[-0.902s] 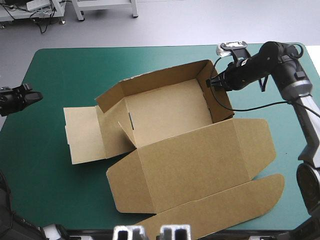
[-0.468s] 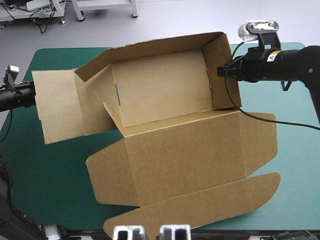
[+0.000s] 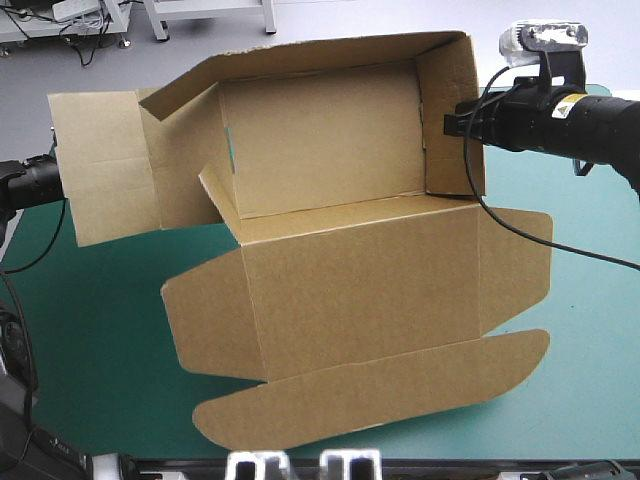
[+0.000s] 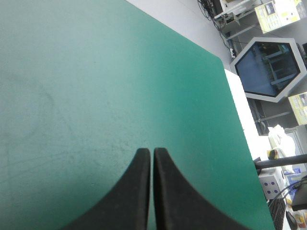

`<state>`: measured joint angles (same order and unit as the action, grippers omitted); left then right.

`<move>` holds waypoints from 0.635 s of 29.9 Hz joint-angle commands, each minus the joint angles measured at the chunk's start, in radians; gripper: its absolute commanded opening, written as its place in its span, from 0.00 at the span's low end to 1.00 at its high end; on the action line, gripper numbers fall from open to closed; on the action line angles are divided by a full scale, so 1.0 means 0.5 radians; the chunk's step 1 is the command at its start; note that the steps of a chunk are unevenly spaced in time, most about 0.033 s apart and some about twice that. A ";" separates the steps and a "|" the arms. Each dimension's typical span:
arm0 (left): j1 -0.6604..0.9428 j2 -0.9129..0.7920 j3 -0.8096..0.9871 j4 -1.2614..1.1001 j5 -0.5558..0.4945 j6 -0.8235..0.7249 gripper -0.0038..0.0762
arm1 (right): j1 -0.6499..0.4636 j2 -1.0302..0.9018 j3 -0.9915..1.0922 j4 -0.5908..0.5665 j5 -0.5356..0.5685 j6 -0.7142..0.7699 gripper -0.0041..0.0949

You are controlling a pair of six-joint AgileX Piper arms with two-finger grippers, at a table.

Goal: Fold the box

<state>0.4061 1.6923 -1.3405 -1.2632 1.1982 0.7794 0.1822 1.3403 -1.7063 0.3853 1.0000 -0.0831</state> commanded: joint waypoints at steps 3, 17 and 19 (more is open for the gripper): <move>-0.081 -0.245 -0.062 -0.241 0.203 -0.007 0.07 | -0.007 0.007 -0.059 0.081 -0.237 0.029 0.03; -0.330 -0.464 -0.062 -0.233 0.199 -0.007 0.07 | -0.007 0.167 -0.059 0.088 -0.237 -0.002 0.03; -0.329 -0.468 -0.062 -0.233 0.199 -0.007 0.07 | -0.007 0.171 -0.059 0.088 -0.240 -0.002 0.03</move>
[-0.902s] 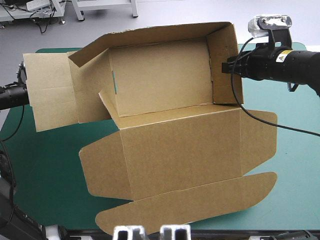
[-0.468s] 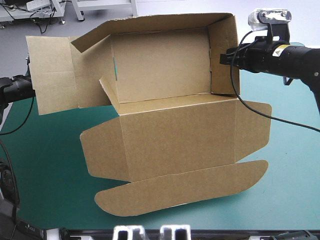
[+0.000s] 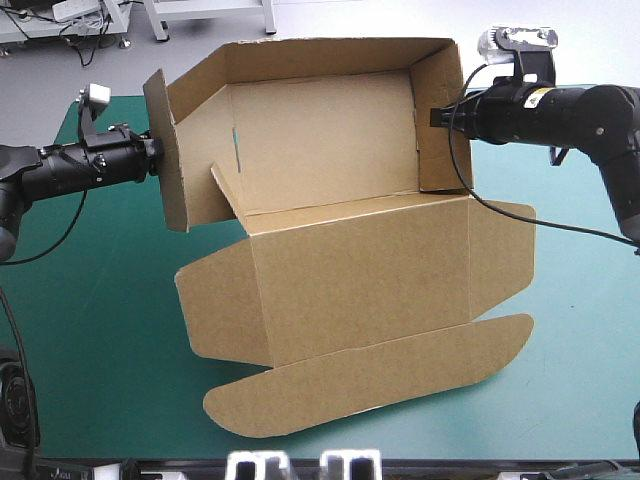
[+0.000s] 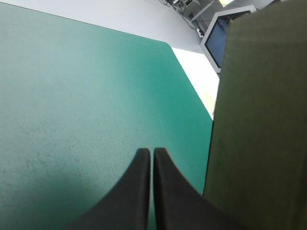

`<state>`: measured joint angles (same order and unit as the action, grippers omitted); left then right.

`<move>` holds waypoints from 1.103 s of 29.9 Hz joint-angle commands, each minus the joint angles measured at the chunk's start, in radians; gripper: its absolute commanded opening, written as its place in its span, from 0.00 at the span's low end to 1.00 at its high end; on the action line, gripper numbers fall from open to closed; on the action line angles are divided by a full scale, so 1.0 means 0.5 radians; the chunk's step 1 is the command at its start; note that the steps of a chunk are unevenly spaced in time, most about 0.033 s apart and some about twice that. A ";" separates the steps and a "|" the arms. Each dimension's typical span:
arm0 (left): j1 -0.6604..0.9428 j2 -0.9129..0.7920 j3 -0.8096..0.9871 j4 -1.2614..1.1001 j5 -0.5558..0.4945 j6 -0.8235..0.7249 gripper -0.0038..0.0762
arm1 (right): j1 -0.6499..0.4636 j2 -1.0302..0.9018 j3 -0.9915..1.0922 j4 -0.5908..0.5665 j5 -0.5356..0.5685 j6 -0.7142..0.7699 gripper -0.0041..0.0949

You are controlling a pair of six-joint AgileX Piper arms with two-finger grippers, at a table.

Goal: Fold the box

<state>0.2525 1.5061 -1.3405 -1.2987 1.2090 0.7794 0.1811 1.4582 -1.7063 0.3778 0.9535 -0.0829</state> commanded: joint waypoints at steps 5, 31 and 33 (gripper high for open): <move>-0.022 -0.117 -0.062 -0.162 0.178 -0.023 0.07 | -0.004 -0.060 -0.059 0.029 -0.154 -0.010 0.03; -0.022 -0.315 -0.062 -0.141 0.170 -0.150 0.06 | -0.004 0.061 -0.059 0.058 -0.174 -0.003 0.03; -0.022 -0.335 -0.062 -0.083 0.170 -0.195 0.06 | -0.004 0.065 -0.059 0.058 -0.182 -0.003 0.03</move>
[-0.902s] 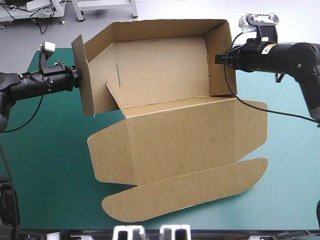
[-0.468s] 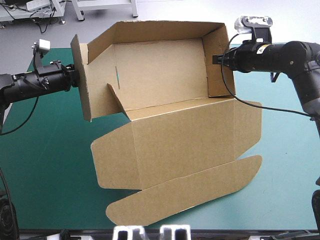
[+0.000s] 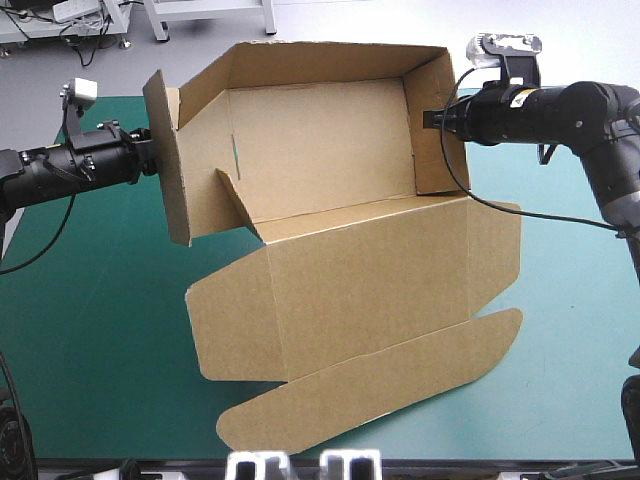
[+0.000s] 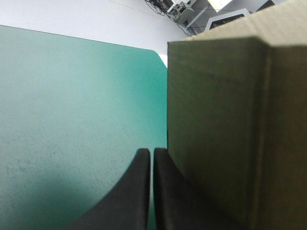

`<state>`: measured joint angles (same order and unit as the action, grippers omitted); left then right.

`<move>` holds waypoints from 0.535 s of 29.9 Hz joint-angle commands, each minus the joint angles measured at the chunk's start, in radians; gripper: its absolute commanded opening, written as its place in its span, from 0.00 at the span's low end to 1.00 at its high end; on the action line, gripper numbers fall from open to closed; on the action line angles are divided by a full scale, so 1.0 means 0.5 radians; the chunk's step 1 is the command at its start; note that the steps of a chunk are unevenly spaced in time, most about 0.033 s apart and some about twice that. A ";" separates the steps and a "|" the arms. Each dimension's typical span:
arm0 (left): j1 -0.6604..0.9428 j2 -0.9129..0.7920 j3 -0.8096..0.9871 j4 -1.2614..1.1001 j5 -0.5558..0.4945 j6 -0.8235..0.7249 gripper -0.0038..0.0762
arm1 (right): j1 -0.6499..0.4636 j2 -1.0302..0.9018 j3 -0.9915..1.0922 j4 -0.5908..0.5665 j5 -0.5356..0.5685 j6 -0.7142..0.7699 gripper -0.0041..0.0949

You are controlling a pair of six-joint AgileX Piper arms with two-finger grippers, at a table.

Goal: Fold the box

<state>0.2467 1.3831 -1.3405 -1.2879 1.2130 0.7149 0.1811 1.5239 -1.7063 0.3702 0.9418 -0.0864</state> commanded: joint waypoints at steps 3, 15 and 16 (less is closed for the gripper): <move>-0.010 -0.146 -0.062 0.043 0.159 -0.081 0.06 | -0.004 -0.063 -0.059 0.064 -0.168 0.004 0.03; -0.062 -0.248 -0.062 -0.108 0.159 -0.046 0.06 | -0.004 -0.063 -0.059 0.076 -0.208 -0.002 0.03; -0.080 -0.248 -0.062 -0.109 0.159 -0.029 0.06 | -0.004 -0.063 -0.059 0.076 -0.208 -0.002 0.03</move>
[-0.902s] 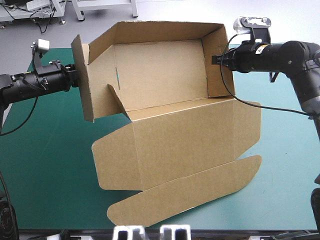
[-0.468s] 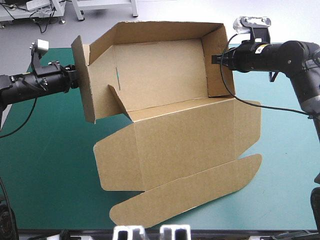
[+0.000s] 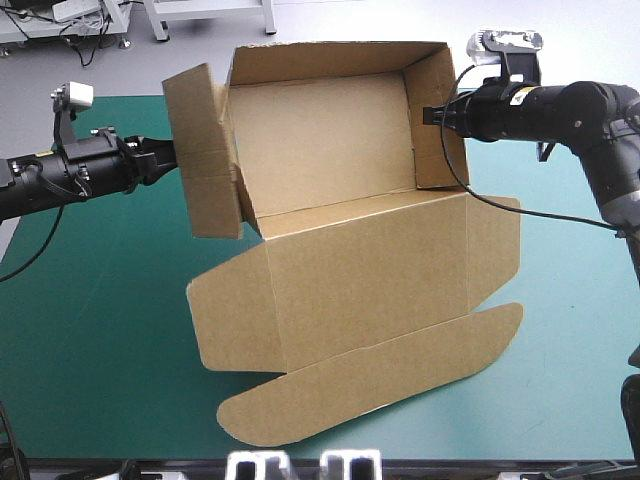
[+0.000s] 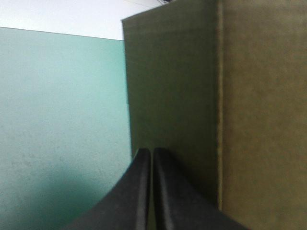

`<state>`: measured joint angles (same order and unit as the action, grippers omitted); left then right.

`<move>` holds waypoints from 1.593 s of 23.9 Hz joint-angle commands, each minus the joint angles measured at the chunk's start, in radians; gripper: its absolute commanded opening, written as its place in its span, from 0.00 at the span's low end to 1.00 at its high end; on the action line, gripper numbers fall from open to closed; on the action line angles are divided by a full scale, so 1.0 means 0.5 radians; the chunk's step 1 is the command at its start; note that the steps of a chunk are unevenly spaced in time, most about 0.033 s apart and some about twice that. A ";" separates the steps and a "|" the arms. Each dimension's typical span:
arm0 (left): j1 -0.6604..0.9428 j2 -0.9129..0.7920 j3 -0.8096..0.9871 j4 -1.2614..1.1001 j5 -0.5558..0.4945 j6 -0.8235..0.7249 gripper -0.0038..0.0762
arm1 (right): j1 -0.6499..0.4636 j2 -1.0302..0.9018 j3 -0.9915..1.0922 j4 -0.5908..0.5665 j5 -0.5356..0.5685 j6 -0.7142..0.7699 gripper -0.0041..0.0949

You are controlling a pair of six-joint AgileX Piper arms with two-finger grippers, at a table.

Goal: Fold the box

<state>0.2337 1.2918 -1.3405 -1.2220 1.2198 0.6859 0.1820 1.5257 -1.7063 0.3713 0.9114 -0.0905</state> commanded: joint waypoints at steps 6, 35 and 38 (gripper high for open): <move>-0.142 -0.061 -0.062 -0.209 0.145 0.056 0.06 | -0.006 -0.066 -0.059 0.226 -0.148 -0.082 0.03; 0.635 0.591 -0.499 -0.386 0.143 0.204 0.06 | -0.006 -0.553 -0.059 -0.122 0.065 0.194 0.03; 0.664 0.681 -0.499 -0.432 0.143 0.249 0.06 | -0.006 -0.591 -0.059 -0.220 0.096 0.264 0.03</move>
<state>0.5550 1.6409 -1.5621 -1.3290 1.2297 0.7928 0.1820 1.2764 -1.7053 0.2676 1.0251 0.0000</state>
